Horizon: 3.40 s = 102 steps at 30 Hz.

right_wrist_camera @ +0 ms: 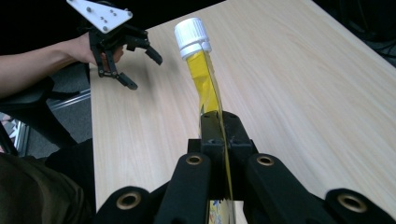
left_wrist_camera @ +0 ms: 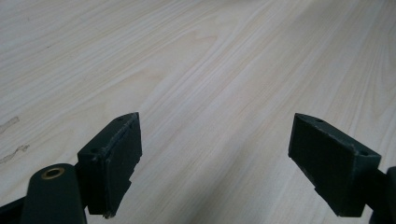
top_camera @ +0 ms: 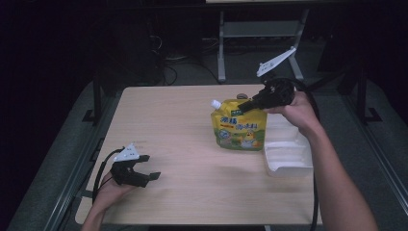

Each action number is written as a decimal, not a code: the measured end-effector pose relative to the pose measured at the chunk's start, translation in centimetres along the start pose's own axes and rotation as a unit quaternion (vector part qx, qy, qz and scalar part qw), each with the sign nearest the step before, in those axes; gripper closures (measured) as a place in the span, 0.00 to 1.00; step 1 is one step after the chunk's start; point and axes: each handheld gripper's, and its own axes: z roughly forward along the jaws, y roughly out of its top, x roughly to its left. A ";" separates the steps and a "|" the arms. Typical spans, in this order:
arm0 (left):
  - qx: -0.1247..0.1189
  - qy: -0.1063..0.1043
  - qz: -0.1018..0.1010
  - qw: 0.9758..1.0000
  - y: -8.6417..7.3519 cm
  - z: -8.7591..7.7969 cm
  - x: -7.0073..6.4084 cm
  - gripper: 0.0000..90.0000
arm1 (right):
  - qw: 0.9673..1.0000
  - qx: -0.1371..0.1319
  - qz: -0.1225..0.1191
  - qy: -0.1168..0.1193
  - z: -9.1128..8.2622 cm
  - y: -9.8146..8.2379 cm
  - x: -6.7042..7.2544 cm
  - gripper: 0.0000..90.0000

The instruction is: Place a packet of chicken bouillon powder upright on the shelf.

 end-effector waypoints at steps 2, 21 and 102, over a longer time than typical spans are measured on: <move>-0.002 0.001 -0.004 1.000 -0.1 0.0 0.1 0.19 | 1.000 -0.004 0.005 -0.002 -0.6 -0.3 -0.6 0.99; -0.014 0.004 -0.031 0.999 -0.9 -0.3 1.2 0.19 | 0.999 -0.001 0.038 -0.027 -4.0 -2.2 -4.3 0.99; 0.002 0.010 -0.030 0.999 -1.5 0.3 1.3 0.19 | 0.984 -0.031 0.134 -0.112 -7.3 -11.6 -7.9 0.99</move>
